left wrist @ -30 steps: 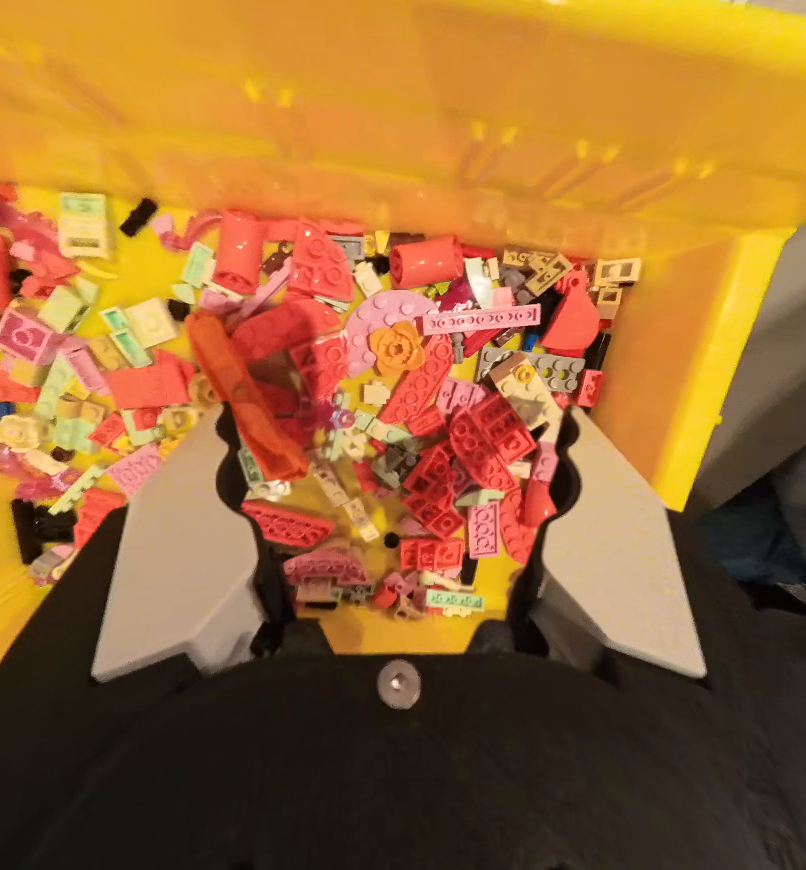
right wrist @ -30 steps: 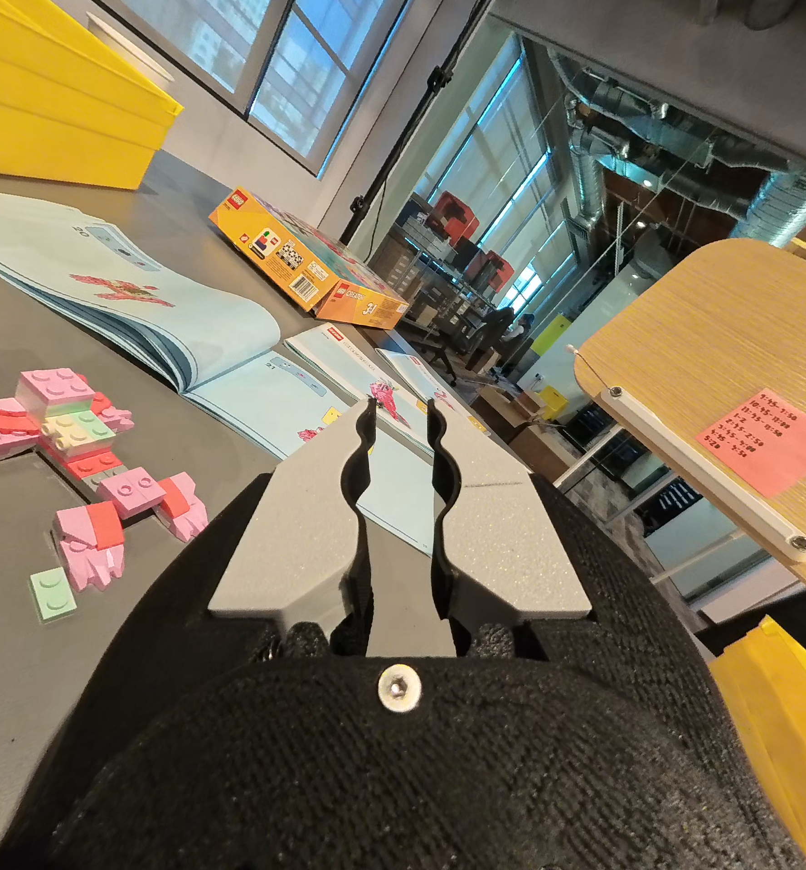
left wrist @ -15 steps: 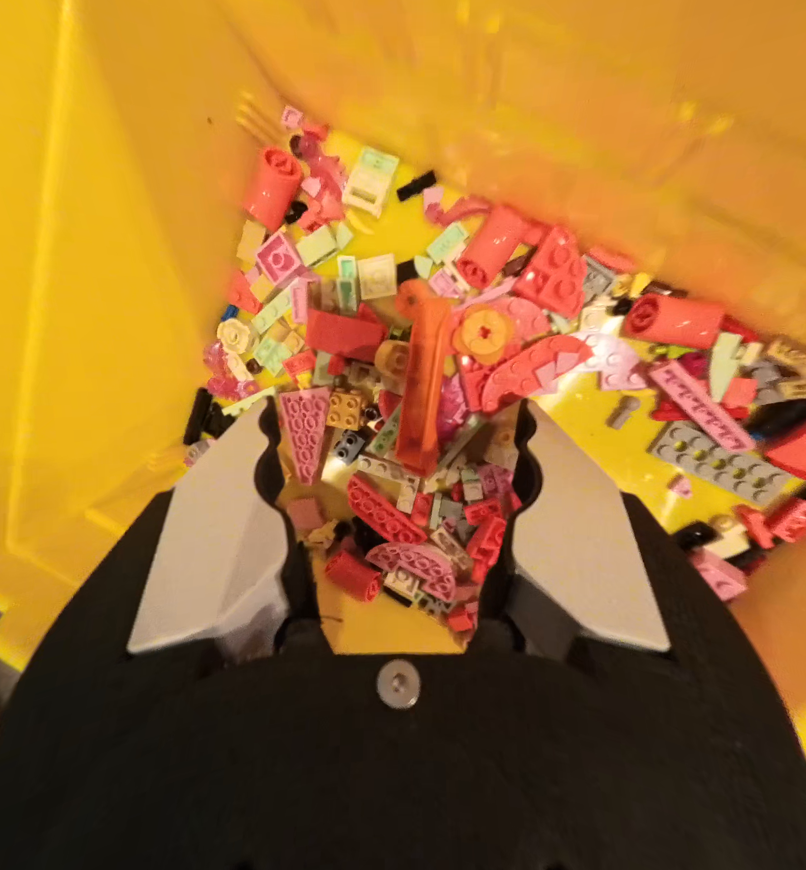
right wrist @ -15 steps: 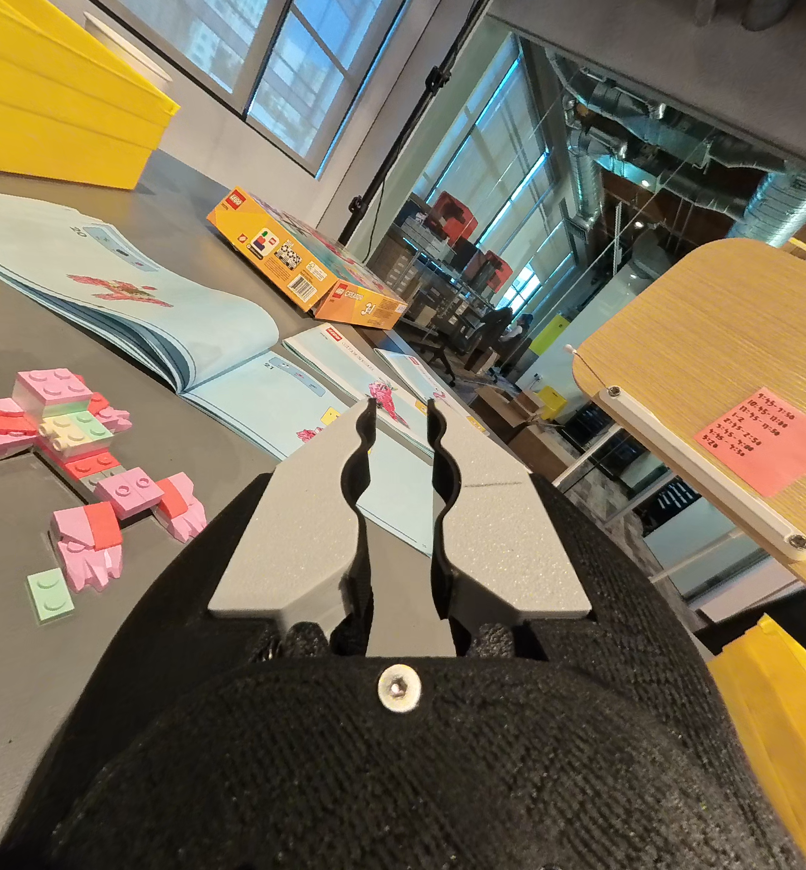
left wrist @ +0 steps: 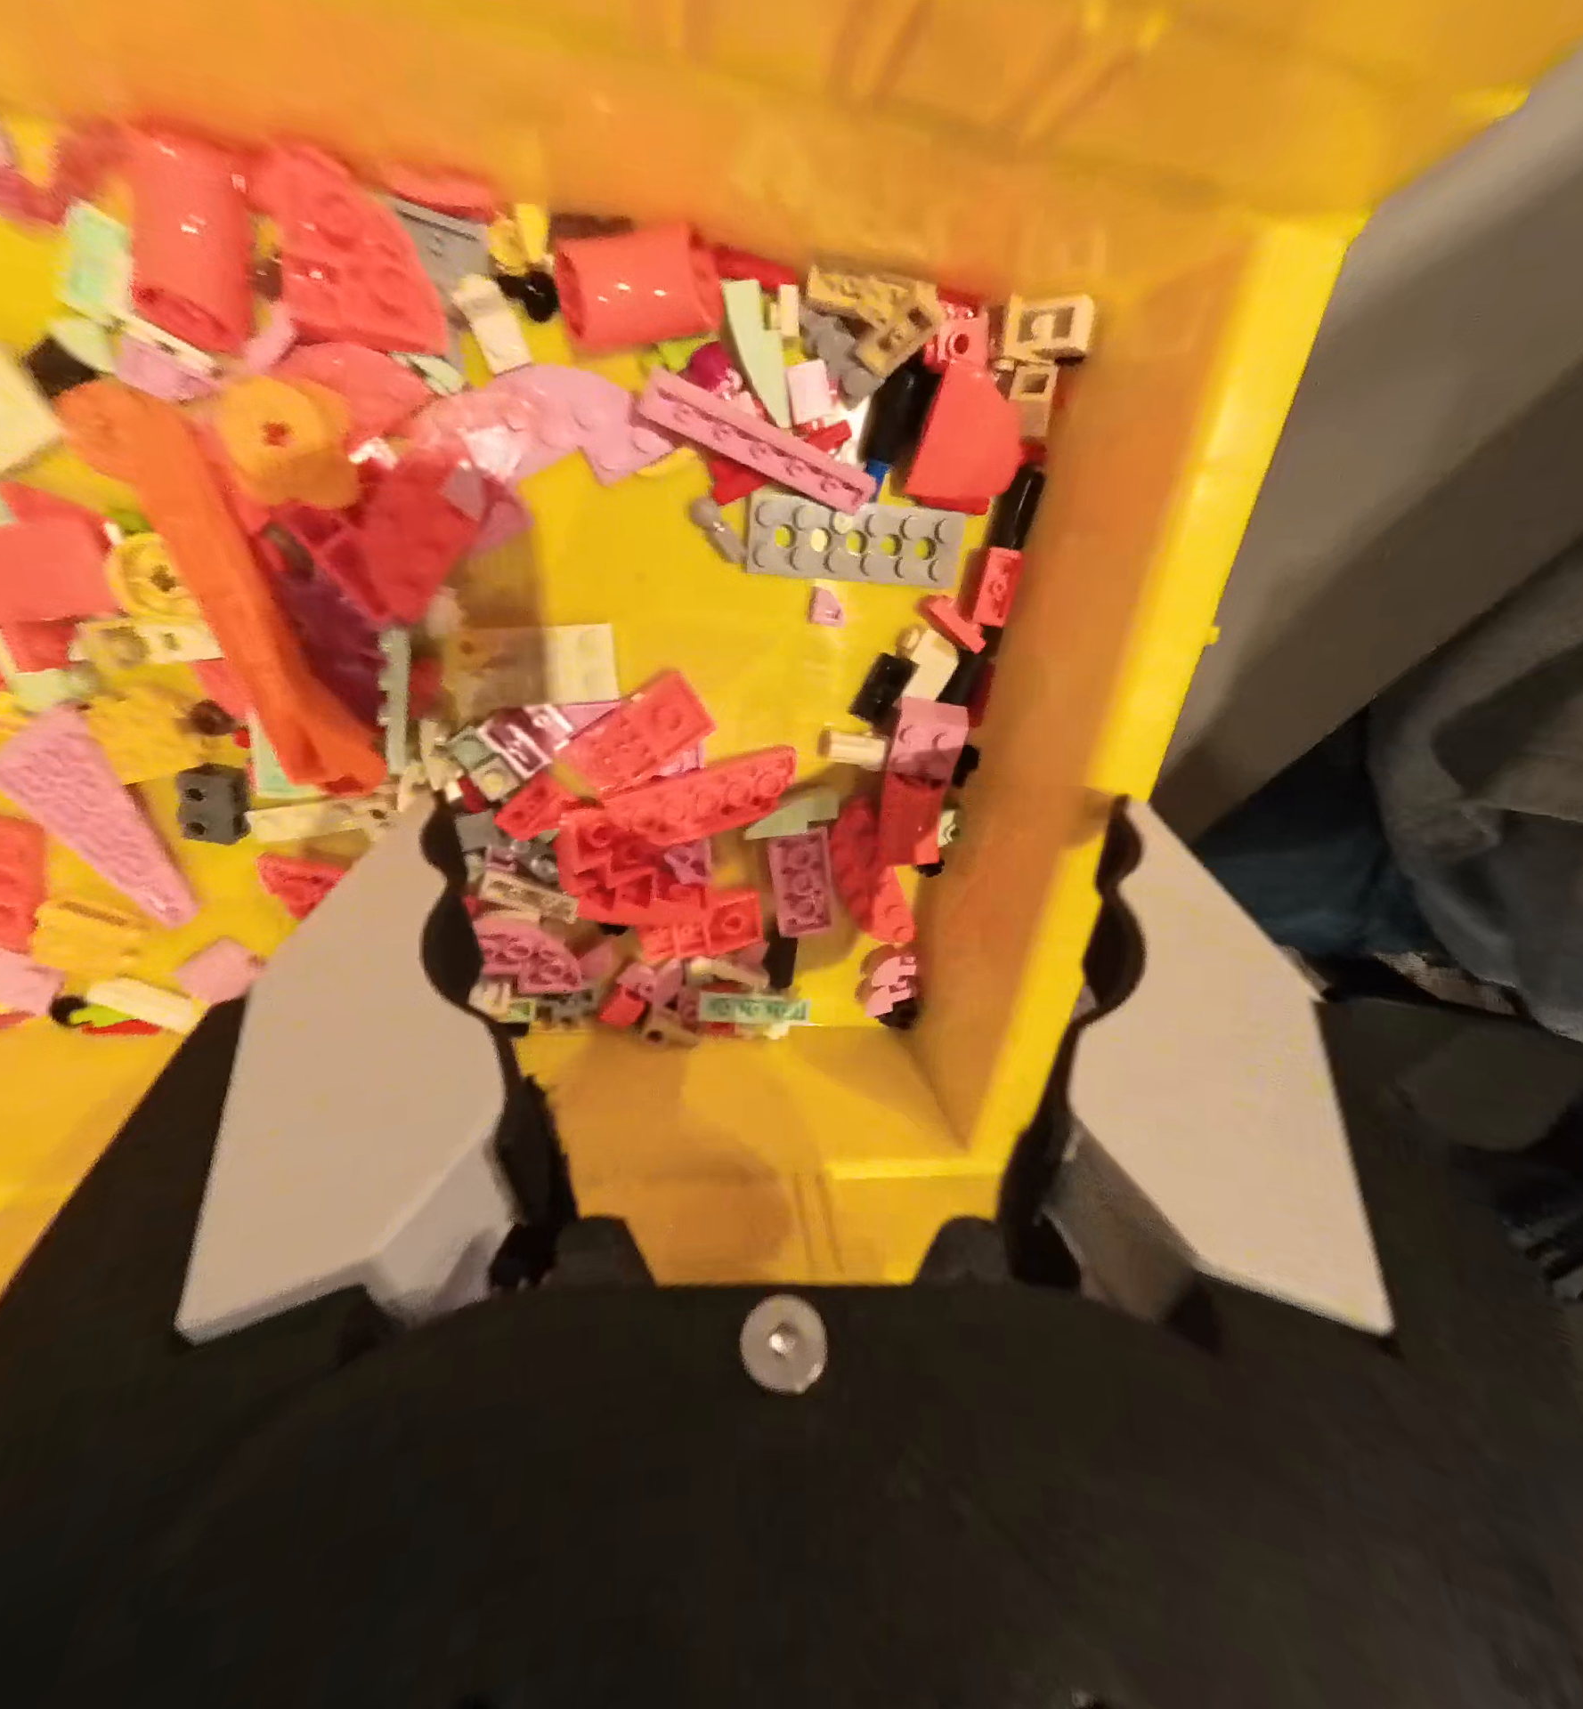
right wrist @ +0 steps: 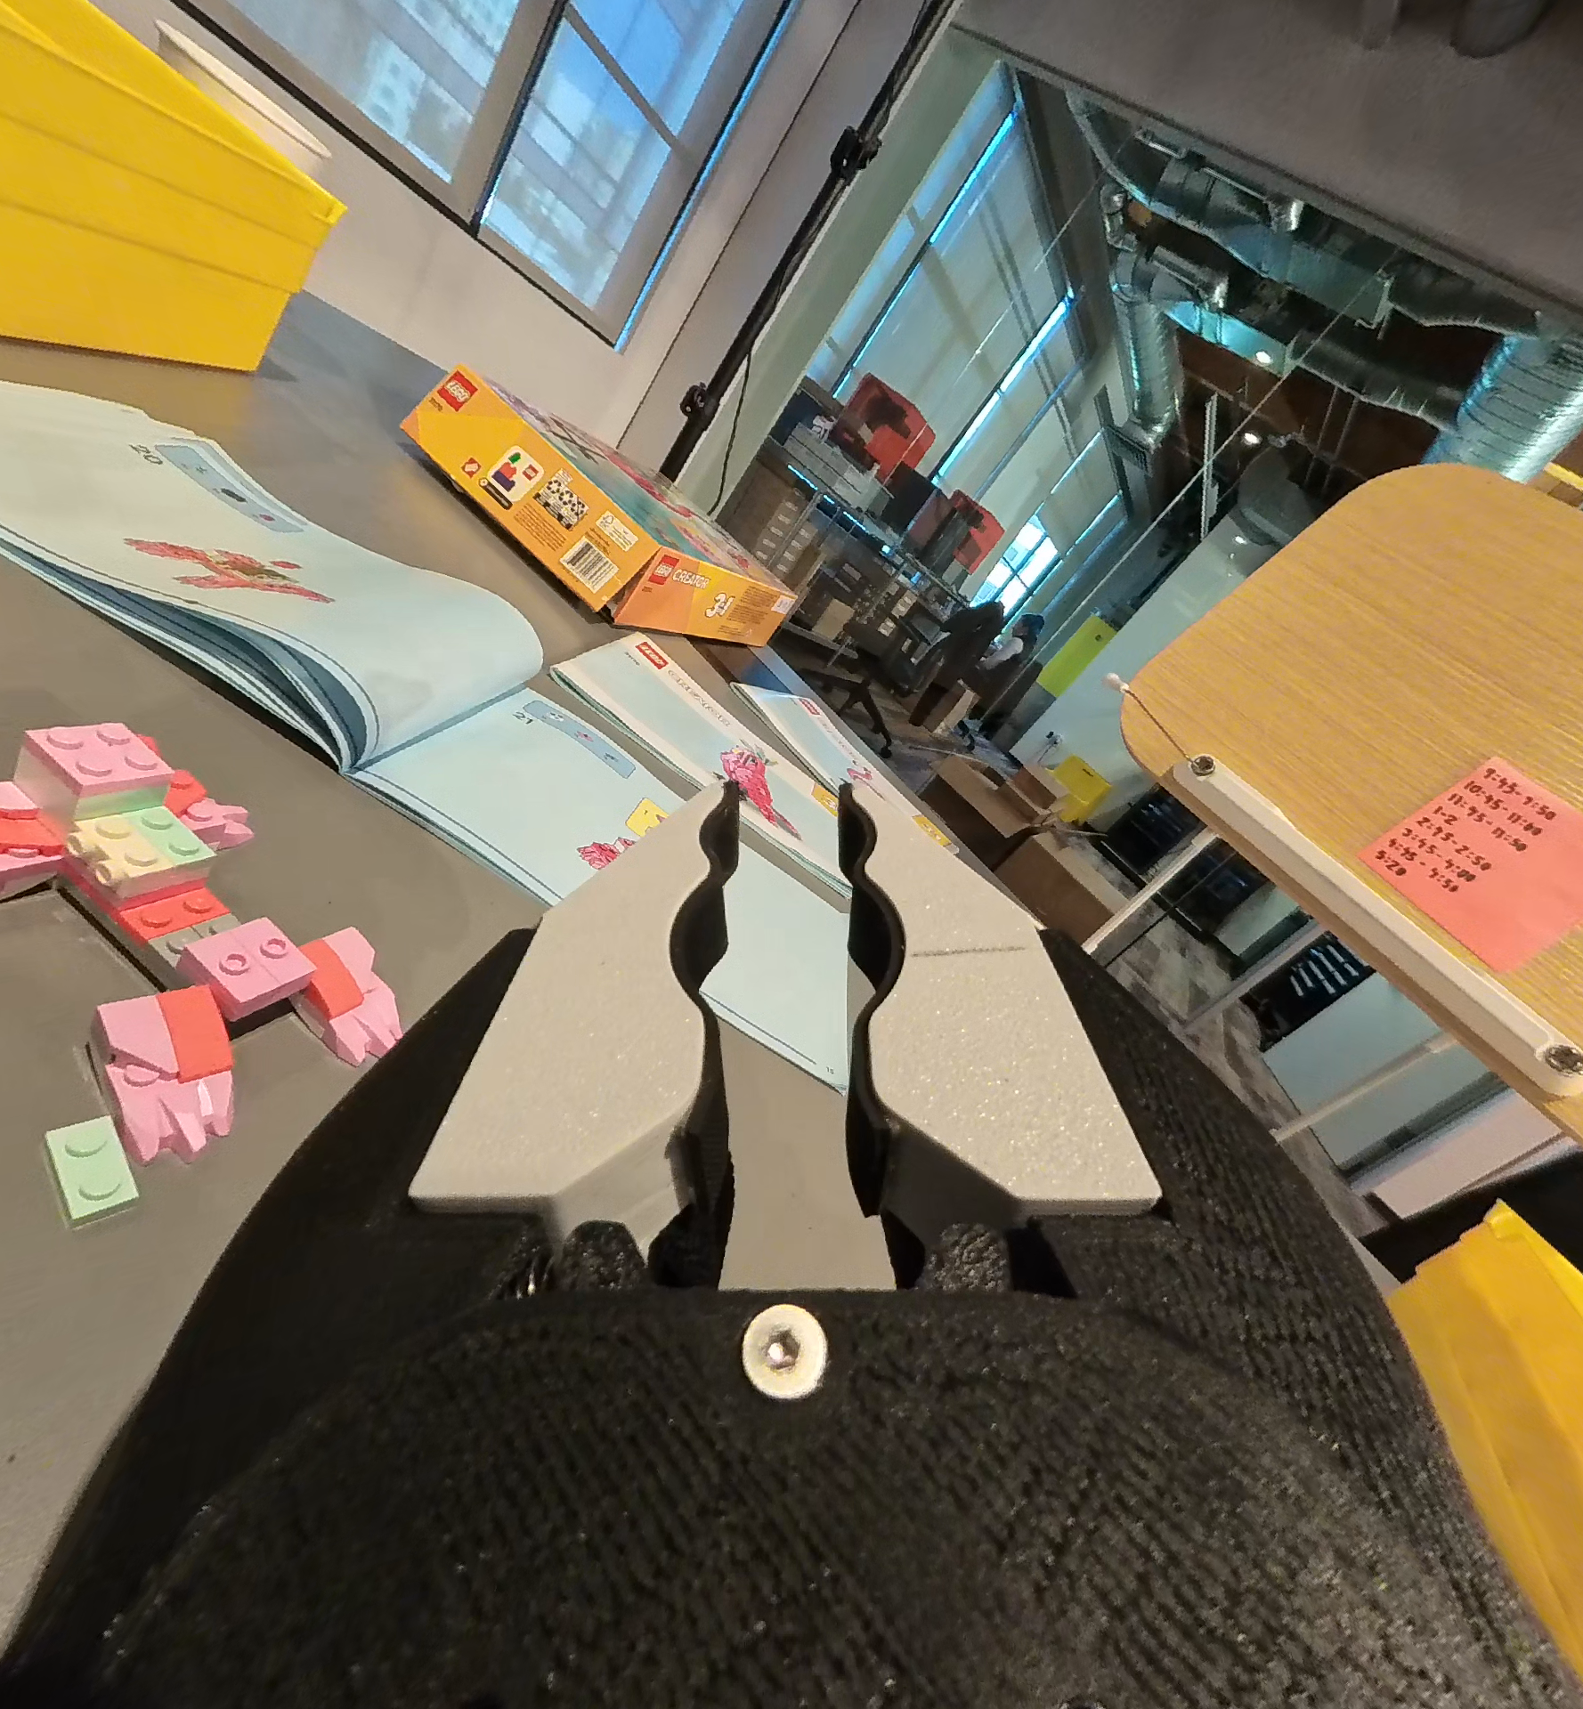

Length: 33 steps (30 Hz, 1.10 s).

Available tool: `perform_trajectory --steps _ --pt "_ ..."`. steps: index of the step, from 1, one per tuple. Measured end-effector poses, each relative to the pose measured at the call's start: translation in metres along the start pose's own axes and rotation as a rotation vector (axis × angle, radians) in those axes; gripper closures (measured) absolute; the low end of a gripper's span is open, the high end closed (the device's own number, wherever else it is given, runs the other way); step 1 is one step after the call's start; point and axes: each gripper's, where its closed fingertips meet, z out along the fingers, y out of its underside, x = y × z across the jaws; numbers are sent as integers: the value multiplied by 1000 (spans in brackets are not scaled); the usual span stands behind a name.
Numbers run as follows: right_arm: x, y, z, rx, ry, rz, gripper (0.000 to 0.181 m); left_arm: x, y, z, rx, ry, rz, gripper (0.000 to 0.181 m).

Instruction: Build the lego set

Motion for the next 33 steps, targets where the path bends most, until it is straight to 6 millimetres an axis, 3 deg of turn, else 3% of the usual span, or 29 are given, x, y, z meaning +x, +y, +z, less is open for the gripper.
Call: perform_trajectory --steps 4,7,11,15,21,27,29,30,33 --pt "0 0 0 -2 -1 -2 162 -7 -3 1 9 -58 13 29" --pt "0 0 0 -4 1 -3 162 -9 -4 1 10 -45 5 28" --pt "0 0 -1 -5 -1 -1 162 -27 -2 -4 43 -68 -37 43" --pt "0 0 -1 -6 0 -3 162 -19 9 9 -11 0 -31 39" --pt "0 1 -1 -9 -1 -2 162 -36 16 19 -128 -186 48 32" --pt "0 0 -2 -8 -1 -1 162 -82 8 -2 -57 -436 -21 53" --pt "0 0 -2 -7 -1 -2 162 -97 1 -15 16 -526 -107 71" --pt "0 0 -2 -6 -1 -2 162 -93 -10 -19 99 -485 -131 74" --pt "0 0 -2 -8 -2 -2 162 -52 -36 -22 252 -213 -98 74"
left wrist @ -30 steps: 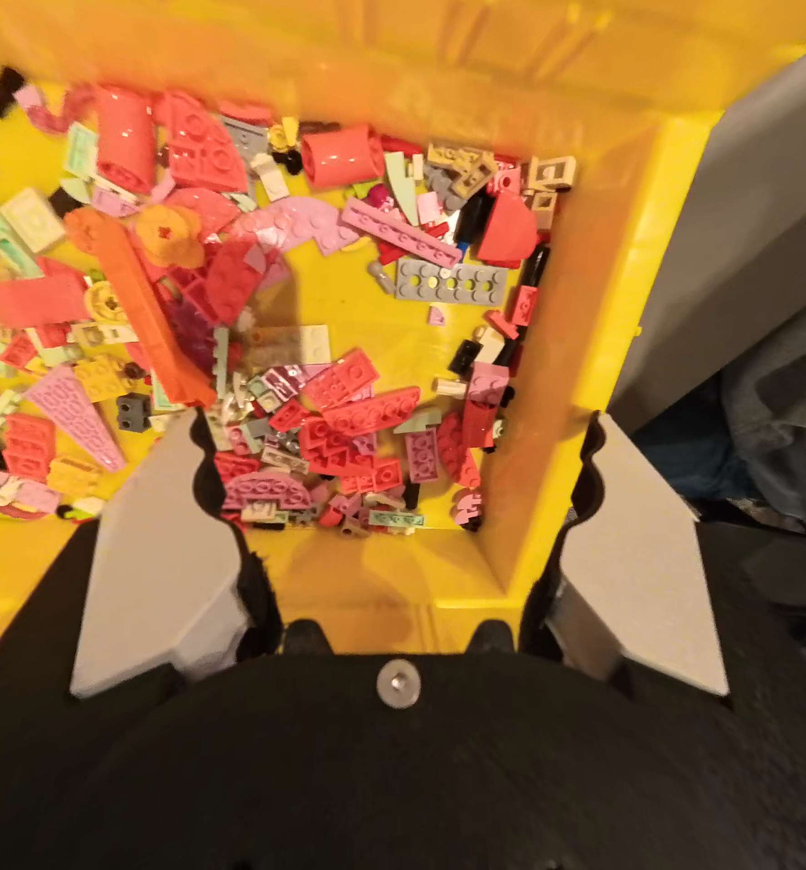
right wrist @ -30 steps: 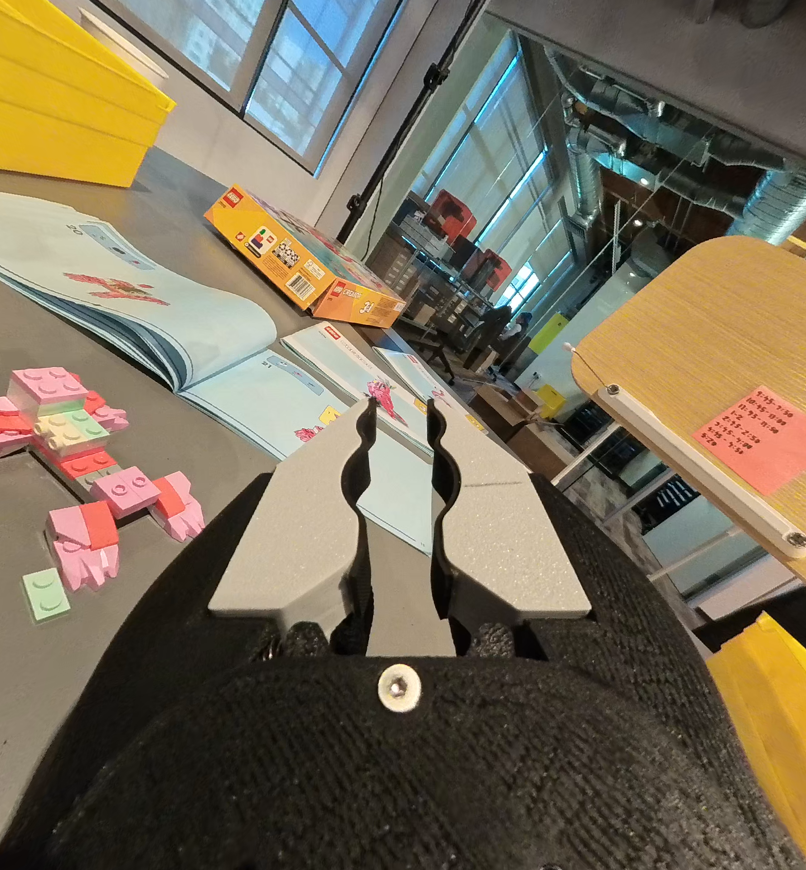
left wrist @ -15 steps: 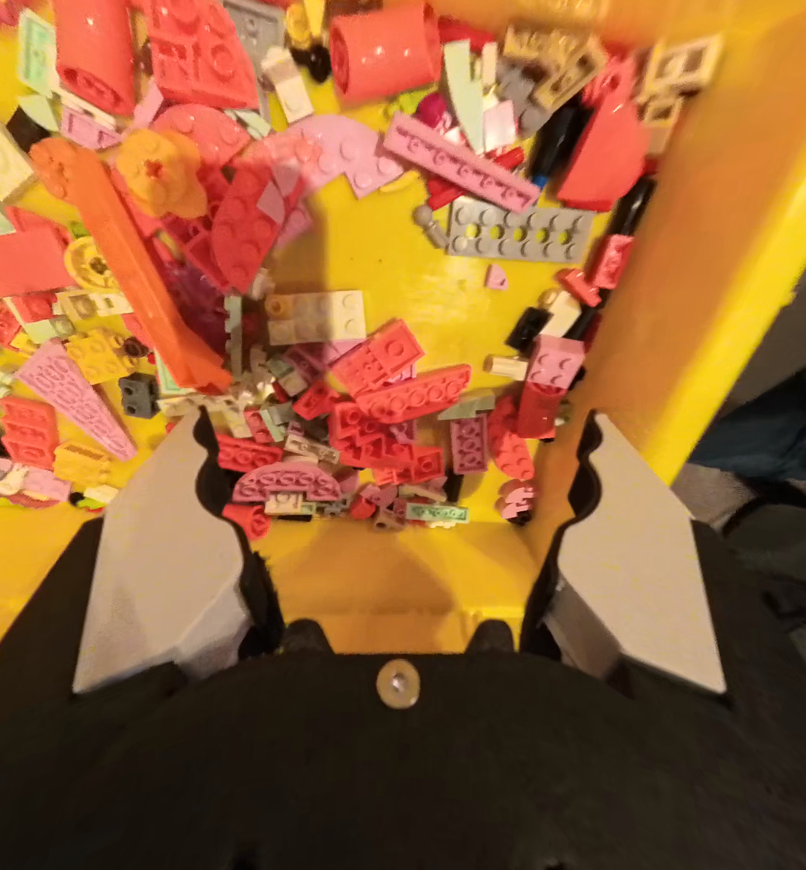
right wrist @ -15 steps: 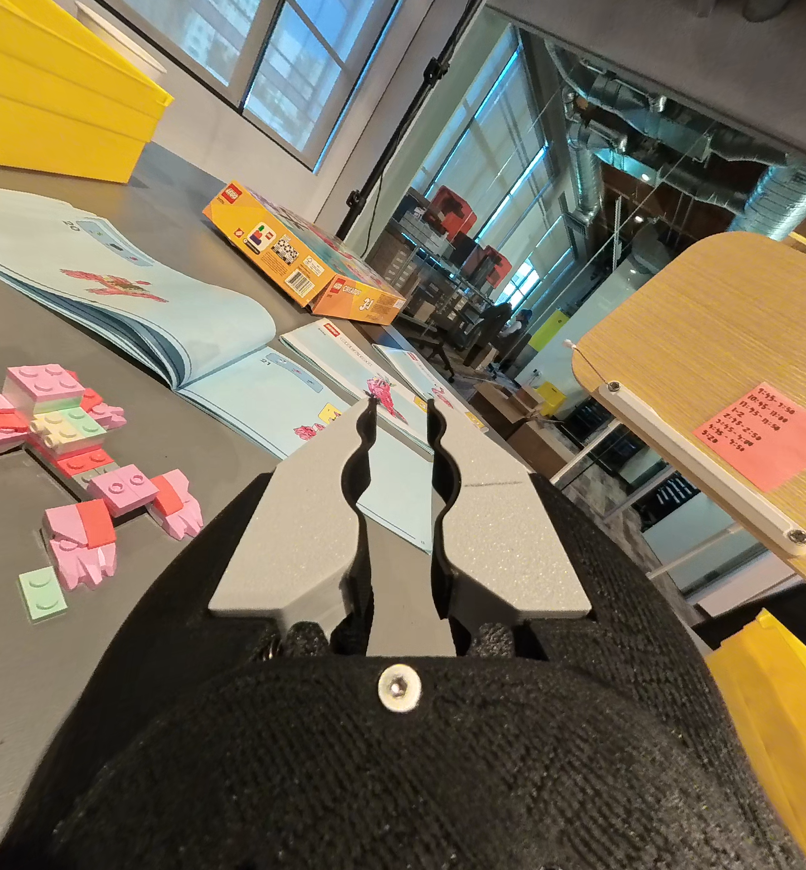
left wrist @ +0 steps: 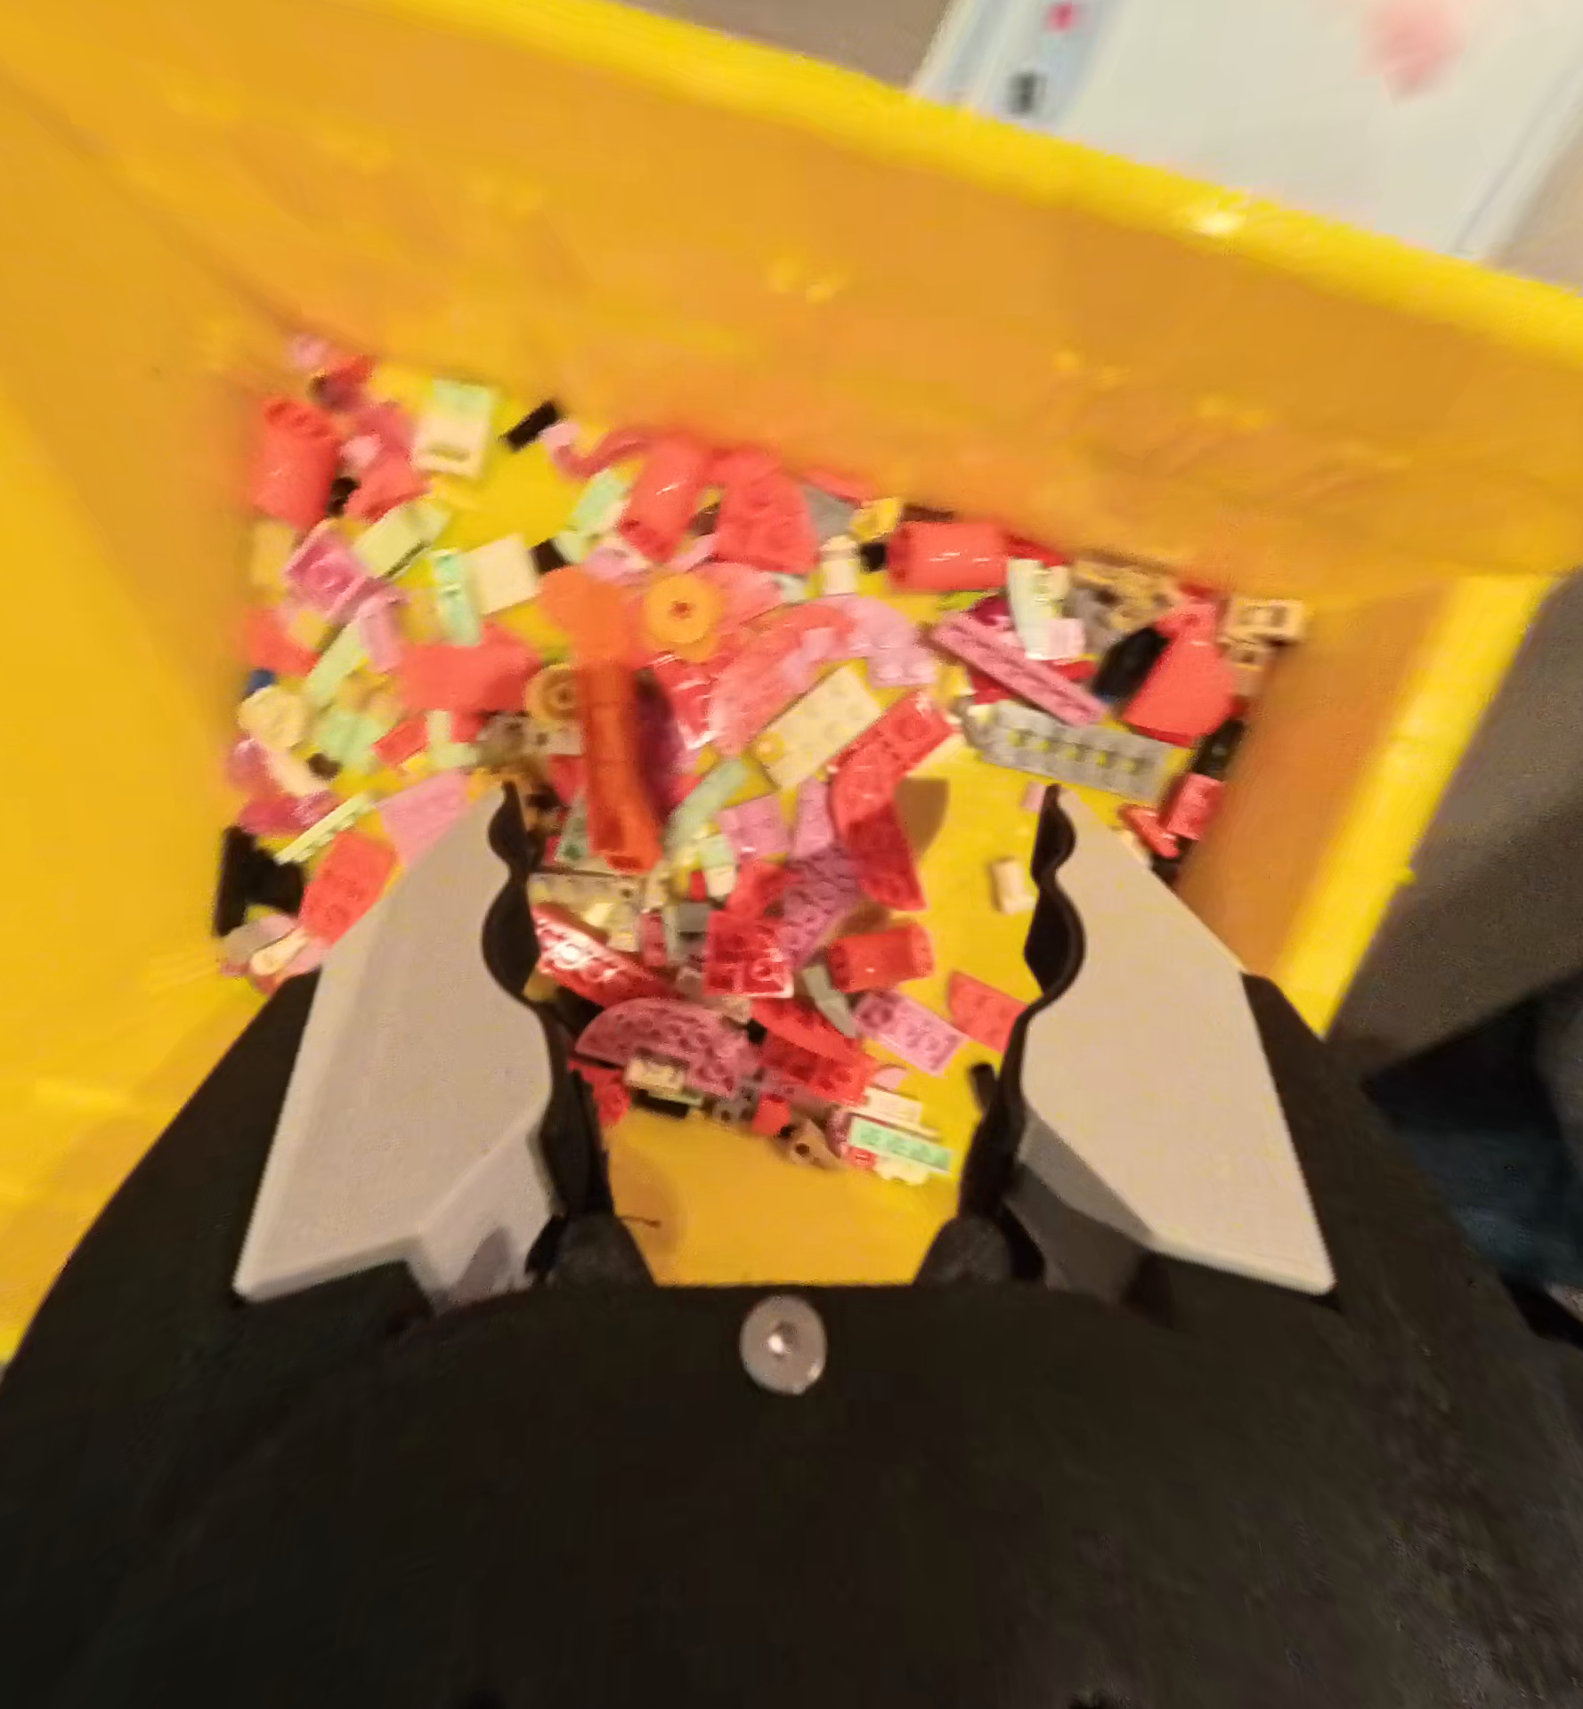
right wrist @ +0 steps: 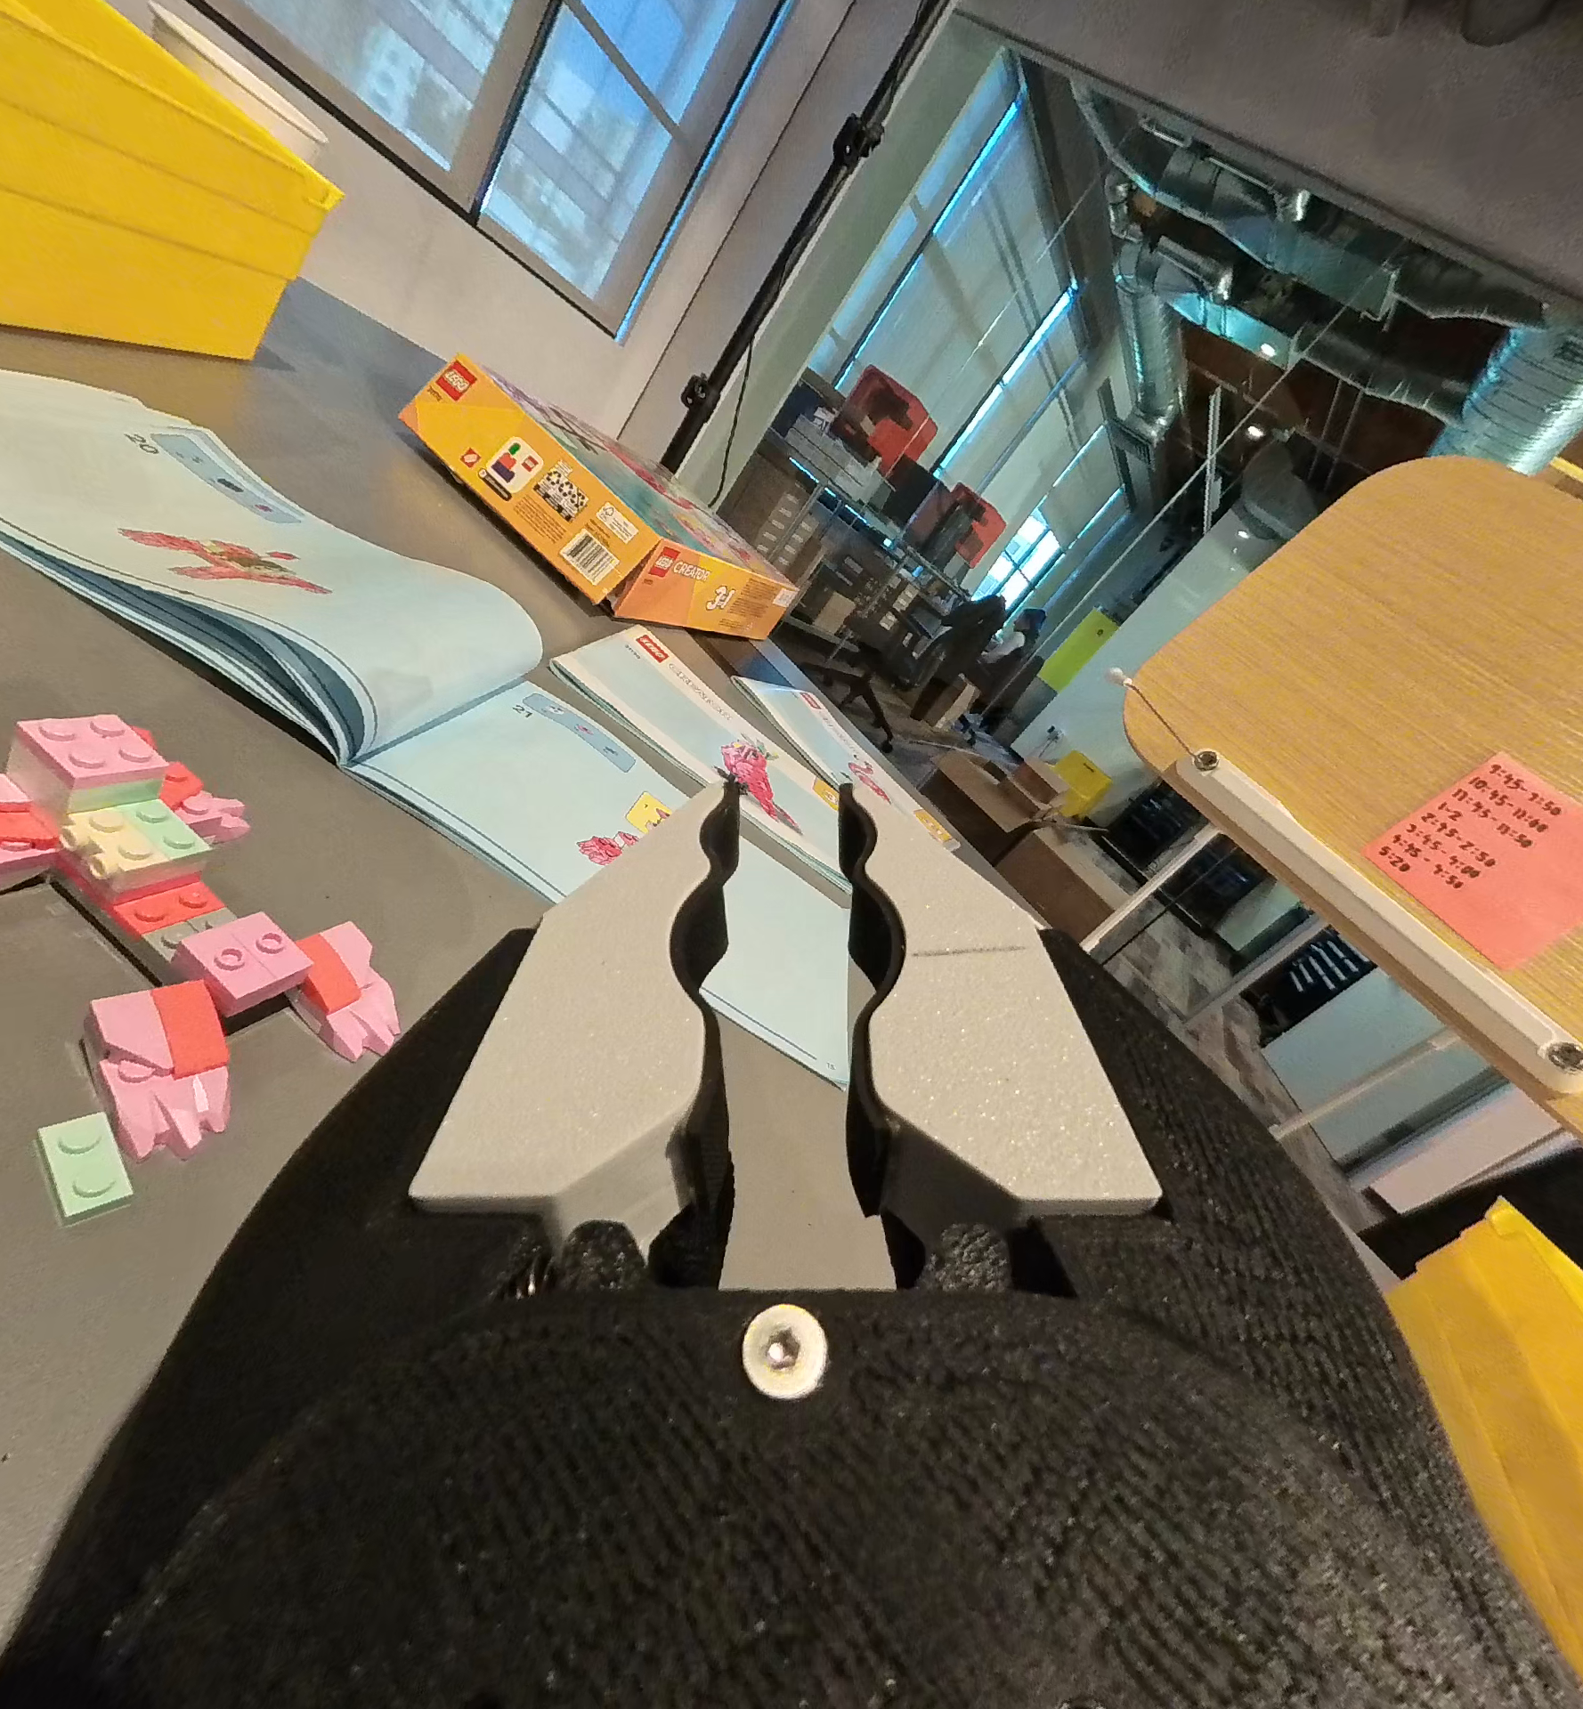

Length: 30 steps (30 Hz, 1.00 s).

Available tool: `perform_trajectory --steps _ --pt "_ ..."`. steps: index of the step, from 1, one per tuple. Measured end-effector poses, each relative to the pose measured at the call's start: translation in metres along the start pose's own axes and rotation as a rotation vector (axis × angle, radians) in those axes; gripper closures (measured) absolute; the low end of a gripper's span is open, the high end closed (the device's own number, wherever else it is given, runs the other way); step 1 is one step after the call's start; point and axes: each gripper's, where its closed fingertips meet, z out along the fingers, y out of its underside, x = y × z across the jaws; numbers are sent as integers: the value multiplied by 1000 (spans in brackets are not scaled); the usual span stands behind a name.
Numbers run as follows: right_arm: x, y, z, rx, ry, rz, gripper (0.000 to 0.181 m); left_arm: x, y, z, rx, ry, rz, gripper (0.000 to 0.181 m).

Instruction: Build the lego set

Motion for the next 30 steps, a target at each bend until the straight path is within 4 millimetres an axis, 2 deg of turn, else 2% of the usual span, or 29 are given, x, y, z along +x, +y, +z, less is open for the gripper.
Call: perform_trajectory --steps 4,6,9,13,18,20,21,23,25,28,30 --pt "0 0 0 1 0 -1 162 7 22 10 -175 -39 134 48" --pt "0 0 0 1 0 -1 162 19 29 19 -222 -8 161 38" --pt "0 -1 0 2 -1 0 162 30 30 28 -231 25 164 30" --pt "0 -1 1 3 -1 0 162 26 35 33 -262 -2 159 25" --pt "-1 -1 1 4 -1 0 162 1 43 32 -319 -152 187 30" --pt "-1 -1 1 4 -1 -1 162 -20 41 24 -313 -257 178 33" --pt "-1 -1 1 5 -1 -1 162 -31 41 19 -308 -309 162 42" --pt "-1 -1 2 5 -1 -1 162 -49 39 11 -281 -376 110 47" --pt "-1 -1 2 5 0 0 162 -51 31 7 -210 -355 39 51" --pt "-1 -1 3 6 0 -1 162 -34 13 4 -83 -220 -26 57" --pt "-1 0 3 5 1 -2 162 -31 8 1 -57 -203 -32 62"
